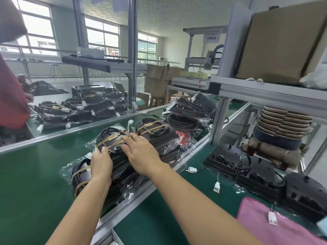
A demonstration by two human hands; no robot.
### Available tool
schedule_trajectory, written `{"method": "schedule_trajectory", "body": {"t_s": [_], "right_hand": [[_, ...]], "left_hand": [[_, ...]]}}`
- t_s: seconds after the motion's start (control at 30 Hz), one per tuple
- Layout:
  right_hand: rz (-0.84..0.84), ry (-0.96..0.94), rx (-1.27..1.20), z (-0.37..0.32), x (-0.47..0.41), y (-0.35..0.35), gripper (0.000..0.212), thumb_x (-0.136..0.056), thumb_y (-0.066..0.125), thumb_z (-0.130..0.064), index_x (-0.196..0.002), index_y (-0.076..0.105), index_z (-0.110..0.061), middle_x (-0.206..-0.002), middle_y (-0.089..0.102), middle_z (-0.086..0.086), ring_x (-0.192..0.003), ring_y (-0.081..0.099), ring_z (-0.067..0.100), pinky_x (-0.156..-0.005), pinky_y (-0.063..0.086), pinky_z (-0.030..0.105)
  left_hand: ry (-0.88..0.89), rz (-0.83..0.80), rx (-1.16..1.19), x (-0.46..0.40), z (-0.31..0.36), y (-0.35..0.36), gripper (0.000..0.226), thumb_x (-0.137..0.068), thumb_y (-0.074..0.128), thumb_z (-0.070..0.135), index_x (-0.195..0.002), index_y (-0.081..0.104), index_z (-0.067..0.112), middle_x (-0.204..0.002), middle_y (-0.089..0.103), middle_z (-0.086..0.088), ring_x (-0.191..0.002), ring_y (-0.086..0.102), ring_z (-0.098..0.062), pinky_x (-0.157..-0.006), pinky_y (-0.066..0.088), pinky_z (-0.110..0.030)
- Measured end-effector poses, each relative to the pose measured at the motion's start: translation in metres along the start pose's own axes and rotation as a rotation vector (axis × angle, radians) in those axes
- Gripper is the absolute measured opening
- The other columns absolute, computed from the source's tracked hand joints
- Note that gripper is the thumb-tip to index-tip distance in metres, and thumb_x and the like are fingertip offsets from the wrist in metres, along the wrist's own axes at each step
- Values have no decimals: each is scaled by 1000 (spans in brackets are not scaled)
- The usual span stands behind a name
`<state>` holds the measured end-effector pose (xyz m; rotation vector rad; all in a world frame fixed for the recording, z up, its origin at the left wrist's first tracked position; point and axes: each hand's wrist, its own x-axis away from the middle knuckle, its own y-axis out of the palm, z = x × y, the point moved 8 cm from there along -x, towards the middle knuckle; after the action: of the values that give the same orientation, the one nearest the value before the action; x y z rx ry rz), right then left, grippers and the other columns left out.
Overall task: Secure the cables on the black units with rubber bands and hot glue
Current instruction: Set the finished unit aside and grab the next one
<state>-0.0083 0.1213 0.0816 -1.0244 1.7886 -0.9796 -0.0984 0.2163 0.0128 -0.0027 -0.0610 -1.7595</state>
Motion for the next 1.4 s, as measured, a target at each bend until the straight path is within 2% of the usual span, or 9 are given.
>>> {"method": "schedule_trajectory", "body": {"t_s": [0.17,0.3,0.4,0.53,0.67,0.77,0.9,1.1,1.4], "right_hand": [[-30,17,-76,3,4,-3,52,-105,31,-34,-153,22,-15,-158,25,5,-146,20,22,-119,15,41],[-9,20,-116,5,14,-9,50,-105,31,-32,-151,27,-14,-157,28,3,-145,21,20,-119,15,42],[59,46,-140,14,27,-22,48,-105,31,-31,-149,32,-12,-155,33,4,-144,24,19,-118,16,43],[107,109,-119,42,61,-36,48,-105,29,-33,-150,31,-14,-155,33,2,-144,24,15,-120,13,41],[89,232,-92,83,102,-41,49,-106,26,-36,-151,28,-18,-158,28,-3,-146,17,9,-122,2,39],[81,330,-77,114,131,-47,49,-105,24,-37,-151,27,-21,-158,26,-5,-146,16,7,-119,-3,39],[110,467,-27,151,165,-64,48,-105,26,-36,-150,29,-20,-156,29,-6,-145,18,8,-119,-1,43],[167,632,67,190,228,-83,49,-104,25,-44,-150,29,-26,-153,30,-13,-144,18,6,-115,-10,52],[257,1034,153,257,343,-87,51,-103,26,-44,-152,18,-35,-160,13,-15,-147,7,7,-118,-4,51]], "left_hand": [[39,19,-46,2,2,-5,39,-102,35,23,-134,50,6,-139,51,-17,-129,44,-36,-111,33,-49],[288,95,-411,19,31,-8,48,-103,29,34,-137,49,6,-146,45,-15,-136,36,-32,-116,19,-53],[467,27,-641,39,51,15,41,-103,32,34,-117,64,11,-134,58,-14,-125,48,-33,-111,23,-53],[465,-23,-721,38,54,24,46,-102,37,36,-126,58,4,-142,51,-16,-131,43,-33,-109,30,-50],[481,32,-850,44,48,22,53,-100,40,40,-142,44,7,-151,40,-14,-140,30,-32,-113,17,-55],[670,90,-861,76,61,37,53,-99,46,34,-142,42,4,-152,37,-16,-143,24,-33,-115,7,-56],[904,-256,-643,153,63,110,50,-98,51,24,-143,44,3,-150,41,-15,-142,32,-31,-120,13,-46],[566,-827,-522,229,-1,218,52,-102,40,37,-151,29,24,-156,32,0,-146,21,-17,-119,13,-43],[388,-992,-372,291,-45,305,50,-99,51,29,-144,42,12,-150,42,-5,-139,35,-19,-114,26,-33]]}}
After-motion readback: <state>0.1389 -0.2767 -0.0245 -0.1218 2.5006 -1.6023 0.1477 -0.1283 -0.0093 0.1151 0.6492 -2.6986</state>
